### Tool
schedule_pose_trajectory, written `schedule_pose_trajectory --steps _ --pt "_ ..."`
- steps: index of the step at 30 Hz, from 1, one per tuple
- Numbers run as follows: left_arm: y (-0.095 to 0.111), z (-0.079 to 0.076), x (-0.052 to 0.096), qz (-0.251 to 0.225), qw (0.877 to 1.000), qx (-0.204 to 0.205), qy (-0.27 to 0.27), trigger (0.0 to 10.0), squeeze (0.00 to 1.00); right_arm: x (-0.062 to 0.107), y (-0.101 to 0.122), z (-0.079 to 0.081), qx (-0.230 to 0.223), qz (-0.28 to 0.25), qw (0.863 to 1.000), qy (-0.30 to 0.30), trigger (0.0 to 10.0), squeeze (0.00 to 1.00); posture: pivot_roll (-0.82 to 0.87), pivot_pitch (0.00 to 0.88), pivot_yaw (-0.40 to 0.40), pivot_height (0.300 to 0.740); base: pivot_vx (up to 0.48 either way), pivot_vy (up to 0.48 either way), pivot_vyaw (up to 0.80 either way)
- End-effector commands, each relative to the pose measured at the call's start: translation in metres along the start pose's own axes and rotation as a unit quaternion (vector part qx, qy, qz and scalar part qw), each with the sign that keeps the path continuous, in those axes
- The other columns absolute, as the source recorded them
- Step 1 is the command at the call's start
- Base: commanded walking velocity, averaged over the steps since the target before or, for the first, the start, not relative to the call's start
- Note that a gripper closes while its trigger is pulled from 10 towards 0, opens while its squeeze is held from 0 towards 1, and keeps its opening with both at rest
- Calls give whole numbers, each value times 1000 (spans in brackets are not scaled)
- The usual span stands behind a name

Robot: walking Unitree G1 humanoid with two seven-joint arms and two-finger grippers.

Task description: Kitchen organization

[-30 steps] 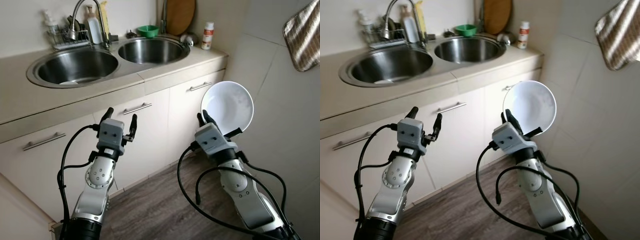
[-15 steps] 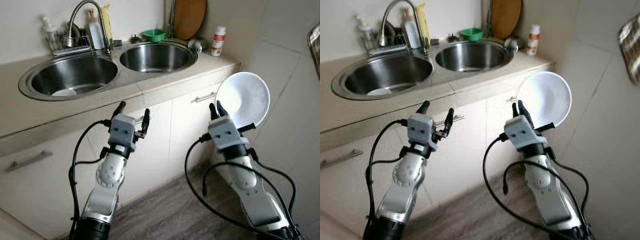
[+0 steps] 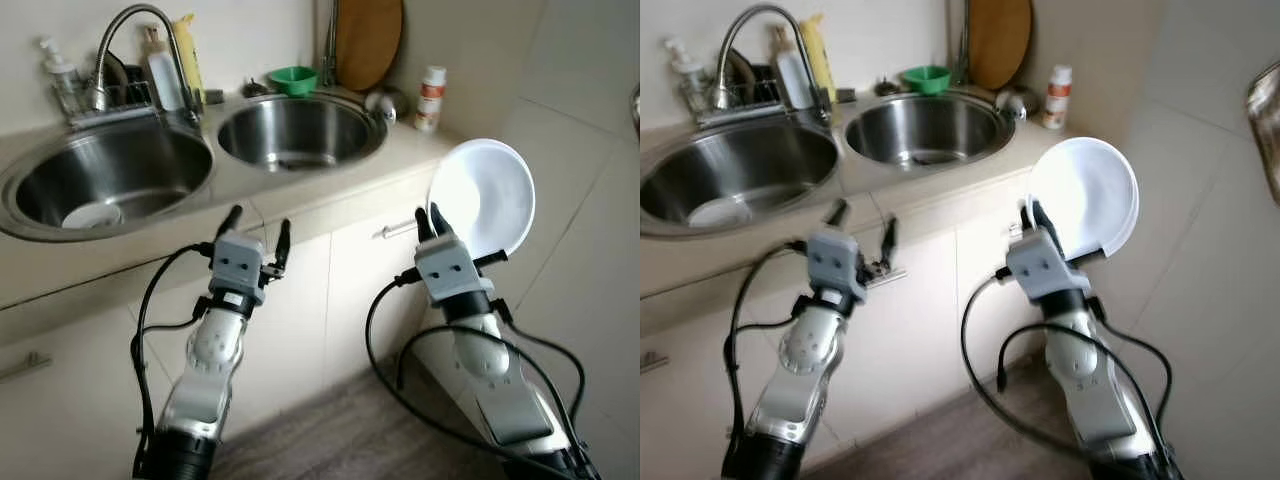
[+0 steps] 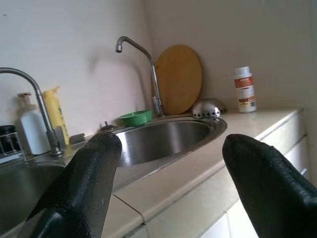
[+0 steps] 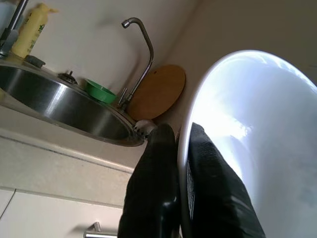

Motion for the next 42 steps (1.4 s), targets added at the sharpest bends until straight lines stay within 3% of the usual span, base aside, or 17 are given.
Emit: schedule_pose_trajectory --steps 1,17,30,42 --pt "3 14 2 -2 1000 -12 17 10000 0 -5 15 7 -15 -24 1000 6 0 0 45 0 -5 740 322 0 800" --pt "2 12 0 0 1000 -9 13 10000 0 -7 16 1 -20 -27 999 -10 0 0 44 0 -4 740 229 0 800" --pt "1 11 0 1 1000 -5 11 10000 0 -6 12 1 -37 -16 999 -15 0 0 45 0 -1 740 0 0 0" --pt "2 12 -1 1 1000 -5 15 10000 0 -8 8 -2 -42 -5 999 -28 0 0 47 0 1 740 0 0 532"
Point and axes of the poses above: a point about 5 cm out from each wrist's last joint towards the gripper, its own x axis pointing back from the gripper into the wrist, its own y axis along the axis of the wrist's last joint, z = x × y, the point moved 4 cm from there along -x, pointing out of the wrist towards the gripper, and after that the axes turned 8 degrees about x, right-handed, at the moved point
